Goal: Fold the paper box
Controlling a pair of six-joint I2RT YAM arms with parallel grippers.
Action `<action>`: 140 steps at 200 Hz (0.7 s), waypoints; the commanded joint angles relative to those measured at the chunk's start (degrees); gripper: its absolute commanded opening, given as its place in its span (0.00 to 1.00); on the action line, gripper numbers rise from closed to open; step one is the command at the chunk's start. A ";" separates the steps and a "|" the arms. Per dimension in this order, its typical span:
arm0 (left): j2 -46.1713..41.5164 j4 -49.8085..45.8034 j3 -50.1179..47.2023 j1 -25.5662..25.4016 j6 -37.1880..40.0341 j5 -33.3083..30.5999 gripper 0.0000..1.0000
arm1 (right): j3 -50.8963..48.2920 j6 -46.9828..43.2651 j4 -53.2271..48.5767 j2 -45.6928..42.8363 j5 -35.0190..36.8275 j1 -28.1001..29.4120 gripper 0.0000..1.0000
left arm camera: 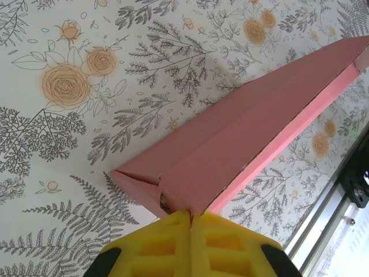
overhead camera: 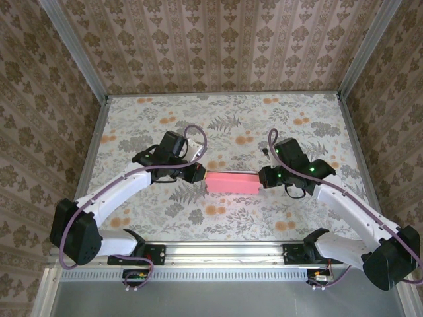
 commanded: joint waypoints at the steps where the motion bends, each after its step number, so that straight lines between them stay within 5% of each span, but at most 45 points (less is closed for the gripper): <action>1: 0.63 -4.12 -1.37 -0.62 1.30 -0.68 0.00 | -0.17 -0.03 -2.50 -1.20 2.33 0.40 0.07; 140: 0.90 -5.04 -0.71 -0.62 1.74 -1.18 0.00 | -1.01 -0.18 -2.13 -0.90 1.53 0.46 0.05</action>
